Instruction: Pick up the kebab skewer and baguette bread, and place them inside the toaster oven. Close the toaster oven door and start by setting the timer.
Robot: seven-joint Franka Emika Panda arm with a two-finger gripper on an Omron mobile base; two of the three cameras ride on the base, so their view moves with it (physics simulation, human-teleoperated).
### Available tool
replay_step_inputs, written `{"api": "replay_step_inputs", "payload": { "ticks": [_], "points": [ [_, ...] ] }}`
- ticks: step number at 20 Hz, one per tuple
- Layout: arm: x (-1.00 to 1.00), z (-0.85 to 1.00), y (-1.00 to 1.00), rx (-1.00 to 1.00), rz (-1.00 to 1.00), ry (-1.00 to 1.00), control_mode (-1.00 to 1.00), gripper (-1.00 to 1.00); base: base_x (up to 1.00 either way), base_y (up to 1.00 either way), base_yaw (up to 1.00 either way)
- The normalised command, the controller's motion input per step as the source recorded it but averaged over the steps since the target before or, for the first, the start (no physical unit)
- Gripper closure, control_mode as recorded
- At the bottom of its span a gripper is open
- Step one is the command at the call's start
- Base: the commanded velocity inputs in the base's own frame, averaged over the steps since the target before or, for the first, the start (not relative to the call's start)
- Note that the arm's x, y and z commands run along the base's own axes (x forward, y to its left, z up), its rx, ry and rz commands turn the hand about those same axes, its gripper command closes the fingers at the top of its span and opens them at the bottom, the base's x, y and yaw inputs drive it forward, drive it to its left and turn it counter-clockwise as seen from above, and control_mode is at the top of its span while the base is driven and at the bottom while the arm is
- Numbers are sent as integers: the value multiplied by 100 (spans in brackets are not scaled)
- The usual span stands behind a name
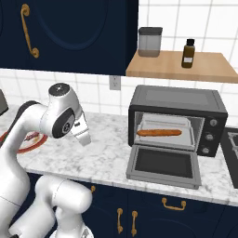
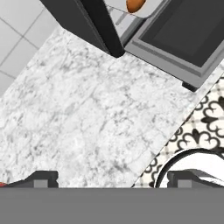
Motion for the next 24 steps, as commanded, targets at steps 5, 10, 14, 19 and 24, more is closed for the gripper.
{"api": "replay_step_inputs", "payload": {
  "ticks": [5, 10, 14, 19, 24],
  "points": [
    [-39, 0, 100, 0, 15, 2, -100, -100, 0, 0, 0],
    [6, -5, 100, 0, 18, 6, -100, -100, 0, 0, 0],
    [32, -4, 100, 0, 17, 4, -100, -100, 0, 0, 0],
    [43, -19, 100, 1, 17, 11, -100, -100, 0, 0, 0],
    [71, -45, 100, 0, 4, 26, -100, -100, 0, 0, 0]
  ]
}}
